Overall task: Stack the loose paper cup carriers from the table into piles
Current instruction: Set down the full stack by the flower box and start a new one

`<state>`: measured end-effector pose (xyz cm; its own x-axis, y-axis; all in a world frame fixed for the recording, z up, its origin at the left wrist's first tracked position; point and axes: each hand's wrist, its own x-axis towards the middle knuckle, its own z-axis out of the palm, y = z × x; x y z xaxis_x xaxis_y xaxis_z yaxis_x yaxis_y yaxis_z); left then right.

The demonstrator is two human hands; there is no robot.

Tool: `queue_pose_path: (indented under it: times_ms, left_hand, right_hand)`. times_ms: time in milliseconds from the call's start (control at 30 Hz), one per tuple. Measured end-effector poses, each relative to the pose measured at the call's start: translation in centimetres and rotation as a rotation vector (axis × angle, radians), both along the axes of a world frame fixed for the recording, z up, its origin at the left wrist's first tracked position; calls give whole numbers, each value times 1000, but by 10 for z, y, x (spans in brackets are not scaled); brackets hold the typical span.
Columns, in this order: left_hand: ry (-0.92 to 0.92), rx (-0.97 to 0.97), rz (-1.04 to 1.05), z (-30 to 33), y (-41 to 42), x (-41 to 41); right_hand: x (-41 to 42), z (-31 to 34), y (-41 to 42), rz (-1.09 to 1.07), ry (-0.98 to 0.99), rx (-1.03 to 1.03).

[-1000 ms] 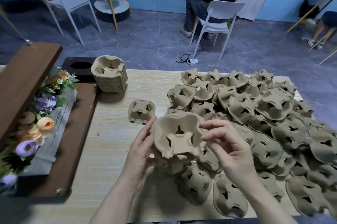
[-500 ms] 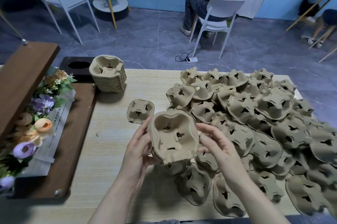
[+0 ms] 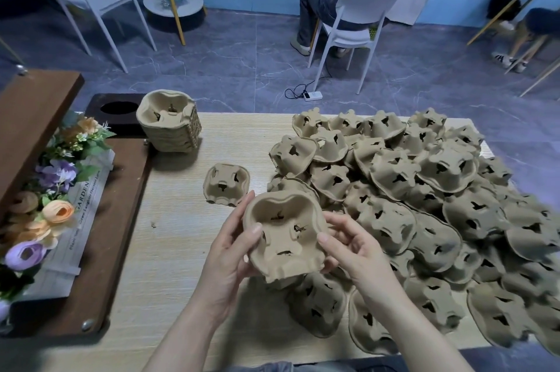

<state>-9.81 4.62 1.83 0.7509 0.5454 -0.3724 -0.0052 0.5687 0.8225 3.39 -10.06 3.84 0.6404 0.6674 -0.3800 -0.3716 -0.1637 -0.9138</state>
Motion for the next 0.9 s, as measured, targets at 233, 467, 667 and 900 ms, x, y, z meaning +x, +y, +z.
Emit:
queue_pose_path:
  times_ms: [233, 467, 667, 900]
  left_hand:
    - [12, 21, 27, -12, -3, 3]
    - [18, 20, -9, -14, -11, 11]
    - [27, 16, 9, -15, -16, 18]
    - [42, 21, 27, -11, -19, 19]
  right_hand:
    - [34, -8, -28, -38, -427, -222]
    - [120, -33, -82, -220, -820, -593]
    - [172, -29, -62, -107, -970, -642]
    - [215, -29, -28, 128, -969, -780]
